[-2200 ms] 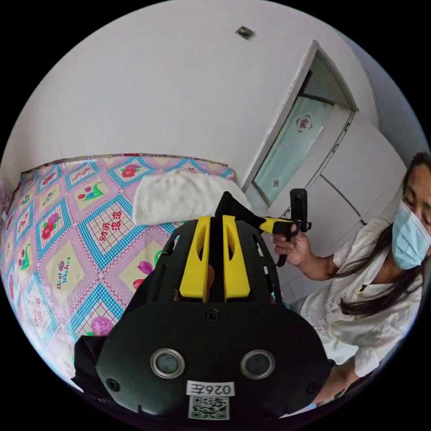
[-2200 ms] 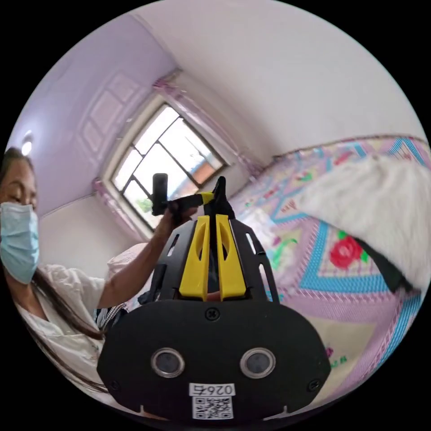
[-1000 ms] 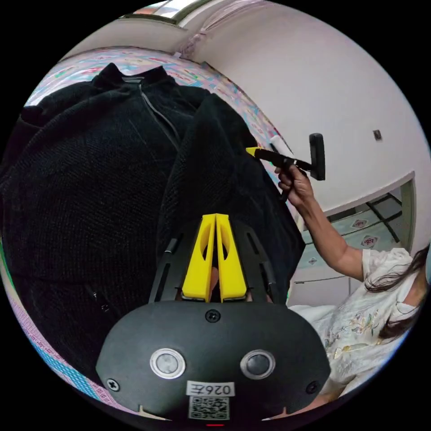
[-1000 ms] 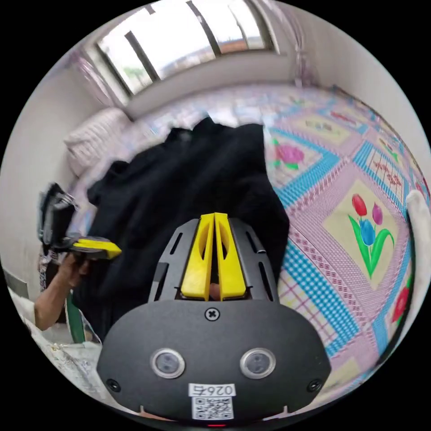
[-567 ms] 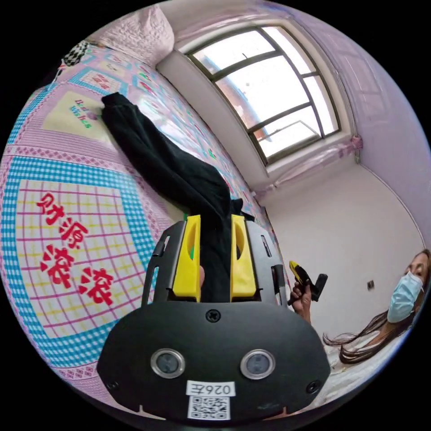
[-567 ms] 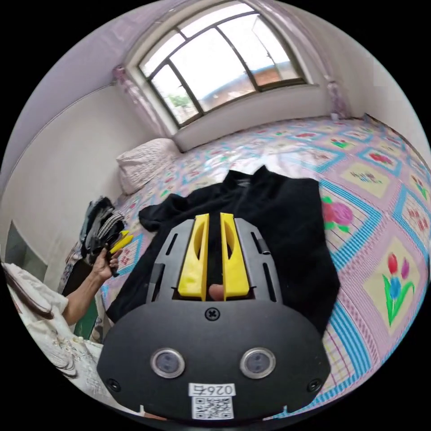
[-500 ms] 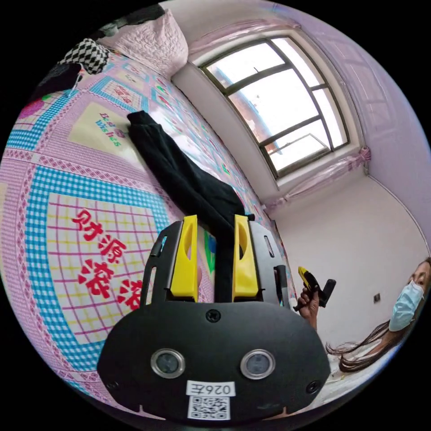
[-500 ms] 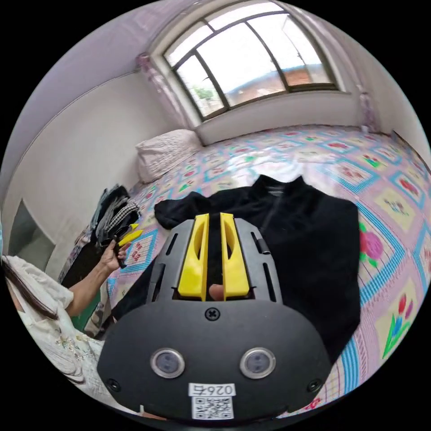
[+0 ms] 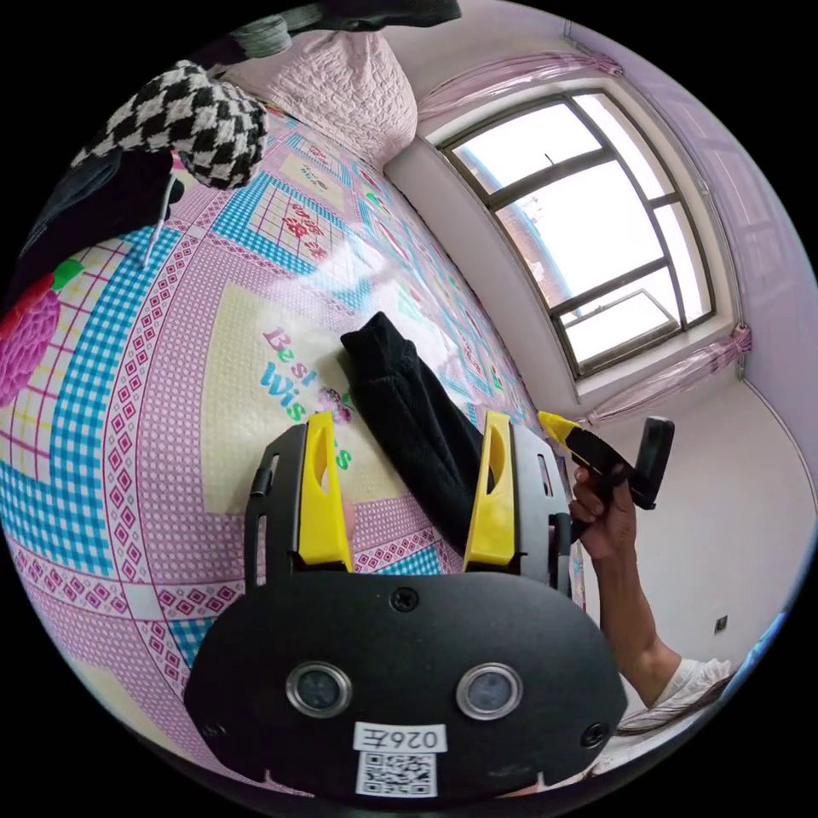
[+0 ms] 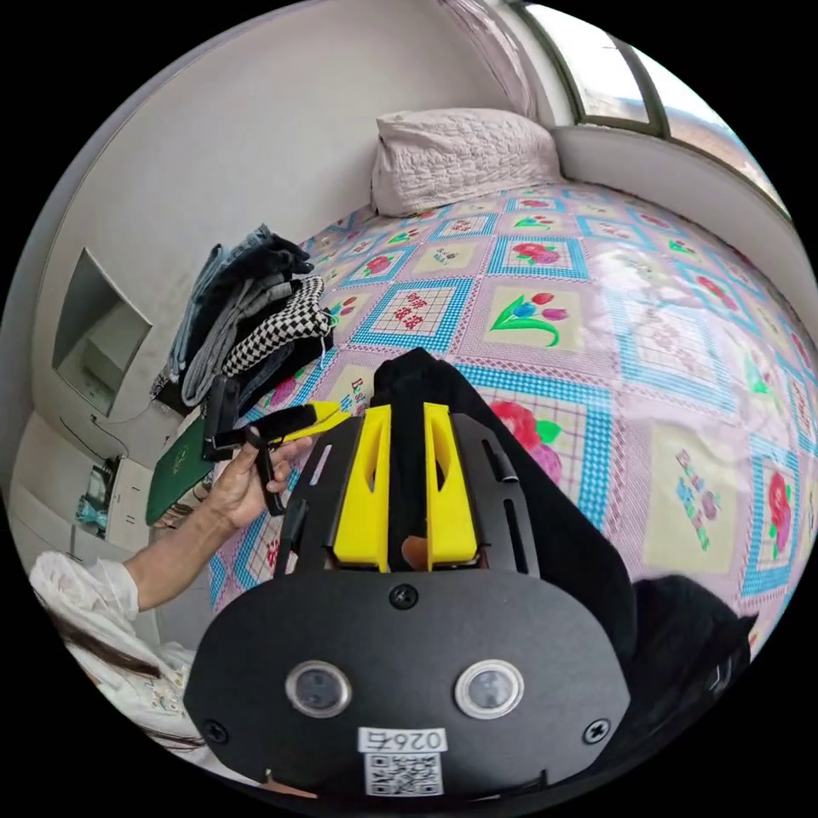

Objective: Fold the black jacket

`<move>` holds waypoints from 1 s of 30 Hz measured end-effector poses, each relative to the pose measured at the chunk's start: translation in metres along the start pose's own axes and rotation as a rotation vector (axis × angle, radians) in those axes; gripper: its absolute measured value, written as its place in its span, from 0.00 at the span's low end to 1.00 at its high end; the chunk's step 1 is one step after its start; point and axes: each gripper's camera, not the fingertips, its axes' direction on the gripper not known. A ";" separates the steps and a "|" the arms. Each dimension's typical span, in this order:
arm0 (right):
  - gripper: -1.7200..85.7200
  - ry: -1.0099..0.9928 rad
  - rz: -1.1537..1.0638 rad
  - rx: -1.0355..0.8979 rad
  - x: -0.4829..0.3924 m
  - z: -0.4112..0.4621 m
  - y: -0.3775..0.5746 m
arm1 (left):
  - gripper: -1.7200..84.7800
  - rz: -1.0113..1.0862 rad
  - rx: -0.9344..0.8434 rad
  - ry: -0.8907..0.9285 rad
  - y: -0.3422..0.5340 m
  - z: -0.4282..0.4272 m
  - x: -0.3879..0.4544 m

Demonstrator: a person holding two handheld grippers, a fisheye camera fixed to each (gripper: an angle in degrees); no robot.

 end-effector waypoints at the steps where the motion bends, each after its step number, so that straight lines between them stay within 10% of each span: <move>1: 0.08 -0.025 0.017 -0.020 0.009 0.025 -0.012 | 0.29 0.009 0.007 0.007 -0.005 0.001 -0.002; 16: 0.03 0.186 -0.244 -0.370 0.011 0.183 -0.012 | 0.08 0.017 -0.115 0.090 -0.005 0.004 -0.026; 30: 0.02 -0.165 -0.399 0.428 -0.050 -0.368 0.090 | 0.07 0.874 0.222 0.465 0.147 -0.186 0.290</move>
